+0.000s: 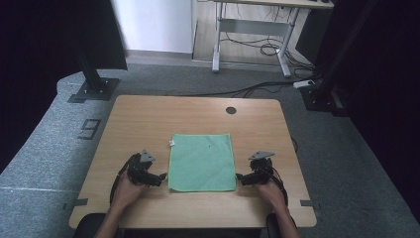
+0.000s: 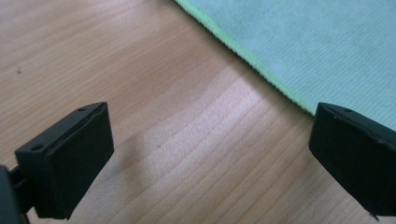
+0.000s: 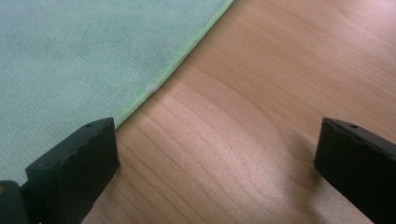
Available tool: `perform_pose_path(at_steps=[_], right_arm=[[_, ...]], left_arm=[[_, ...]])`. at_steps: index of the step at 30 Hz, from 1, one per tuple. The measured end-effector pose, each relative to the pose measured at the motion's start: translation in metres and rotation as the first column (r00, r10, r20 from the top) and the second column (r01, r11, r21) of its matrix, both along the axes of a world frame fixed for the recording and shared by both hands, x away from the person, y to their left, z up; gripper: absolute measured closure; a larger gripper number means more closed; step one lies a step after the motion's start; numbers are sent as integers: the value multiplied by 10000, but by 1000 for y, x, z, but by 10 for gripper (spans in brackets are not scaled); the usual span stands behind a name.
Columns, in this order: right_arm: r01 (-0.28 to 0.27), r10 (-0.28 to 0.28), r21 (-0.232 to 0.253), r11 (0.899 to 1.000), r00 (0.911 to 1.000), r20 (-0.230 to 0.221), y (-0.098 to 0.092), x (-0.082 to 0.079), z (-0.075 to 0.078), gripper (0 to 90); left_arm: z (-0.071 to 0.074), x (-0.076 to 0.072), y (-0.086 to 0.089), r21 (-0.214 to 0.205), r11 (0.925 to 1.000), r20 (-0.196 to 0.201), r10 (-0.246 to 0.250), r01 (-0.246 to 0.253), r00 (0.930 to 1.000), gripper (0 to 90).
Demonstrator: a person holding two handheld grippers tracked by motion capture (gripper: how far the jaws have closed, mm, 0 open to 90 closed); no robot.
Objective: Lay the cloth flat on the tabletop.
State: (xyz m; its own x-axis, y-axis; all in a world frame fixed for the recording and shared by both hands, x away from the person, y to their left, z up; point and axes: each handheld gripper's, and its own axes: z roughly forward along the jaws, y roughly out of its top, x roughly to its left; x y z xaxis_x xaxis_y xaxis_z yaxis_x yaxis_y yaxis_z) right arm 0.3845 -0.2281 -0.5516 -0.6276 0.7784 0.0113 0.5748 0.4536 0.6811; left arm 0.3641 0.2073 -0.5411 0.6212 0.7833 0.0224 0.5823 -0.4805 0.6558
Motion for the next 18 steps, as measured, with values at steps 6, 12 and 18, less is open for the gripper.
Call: perform_pose_path(at_steps=[6, 12, 18], right_arm=[[0, -7, 225, 9997, 9996, 292, -4, -1, -4, 0], [41, -52, 294, 9996, 9992, 387, -5, -1, -5, 0], [41, -53, 296, 9996, 9992, 387, -5, -1, -5, 0]], left_arm=[[-8, 2, 1, -227, 9997, -120, -130, 127, 9998, 0], [-8, 2, 2, -259, 9995, -159, -167, 162, 9997, 0], [-8, 2, 1, -262, 9995, -157, -167, 163, 9997, 0]])
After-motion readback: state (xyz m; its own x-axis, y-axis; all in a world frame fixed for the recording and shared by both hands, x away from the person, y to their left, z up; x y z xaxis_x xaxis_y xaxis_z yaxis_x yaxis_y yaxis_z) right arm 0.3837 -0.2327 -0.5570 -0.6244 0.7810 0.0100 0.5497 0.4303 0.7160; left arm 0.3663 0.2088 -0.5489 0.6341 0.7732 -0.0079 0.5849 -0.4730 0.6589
